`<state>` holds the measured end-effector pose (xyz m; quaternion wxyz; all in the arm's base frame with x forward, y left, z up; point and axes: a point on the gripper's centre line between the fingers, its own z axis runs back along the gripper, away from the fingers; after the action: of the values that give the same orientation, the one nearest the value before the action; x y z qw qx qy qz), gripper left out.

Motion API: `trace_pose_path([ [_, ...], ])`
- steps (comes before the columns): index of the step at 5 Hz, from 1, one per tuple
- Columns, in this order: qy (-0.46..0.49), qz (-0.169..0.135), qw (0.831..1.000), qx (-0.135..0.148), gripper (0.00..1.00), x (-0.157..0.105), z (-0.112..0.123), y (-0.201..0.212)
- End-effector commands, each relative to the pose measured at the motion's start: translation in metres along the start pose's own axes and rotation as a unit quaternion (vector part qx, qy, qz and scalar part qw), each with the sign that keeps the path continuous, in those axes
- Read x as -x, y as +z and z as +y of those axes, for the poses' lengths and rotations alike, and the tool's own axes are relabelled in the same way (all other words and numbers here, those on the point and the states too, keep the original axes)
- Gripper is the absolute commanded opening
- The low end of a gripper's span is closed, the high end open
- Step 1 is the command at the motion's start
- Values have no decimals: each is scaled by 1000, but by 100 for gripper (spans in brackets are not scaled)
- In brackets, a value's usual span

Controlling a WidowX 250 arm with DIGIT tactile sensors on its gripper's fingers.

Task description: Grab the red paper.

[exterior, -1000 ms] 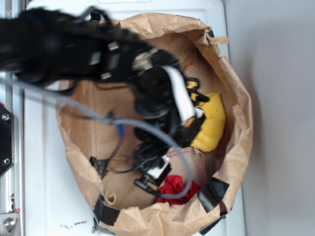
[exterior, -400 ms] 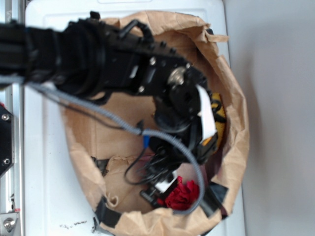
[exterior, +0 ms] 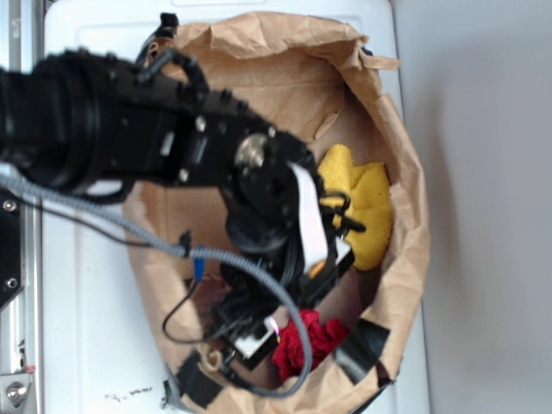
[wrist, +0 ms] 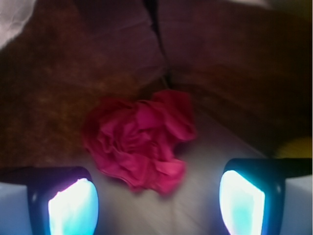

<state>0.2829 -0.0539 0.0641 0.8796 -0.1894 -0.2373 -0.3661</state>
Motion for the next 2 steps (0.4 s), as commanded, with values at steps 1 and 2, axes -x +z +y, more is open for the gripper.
trace_pose_path([
  [1, -42, -33, 999, -3, 100, -20, -8, -30],
  [2, -36, -33, 999, -11, 100, -27, -1, -51],
])
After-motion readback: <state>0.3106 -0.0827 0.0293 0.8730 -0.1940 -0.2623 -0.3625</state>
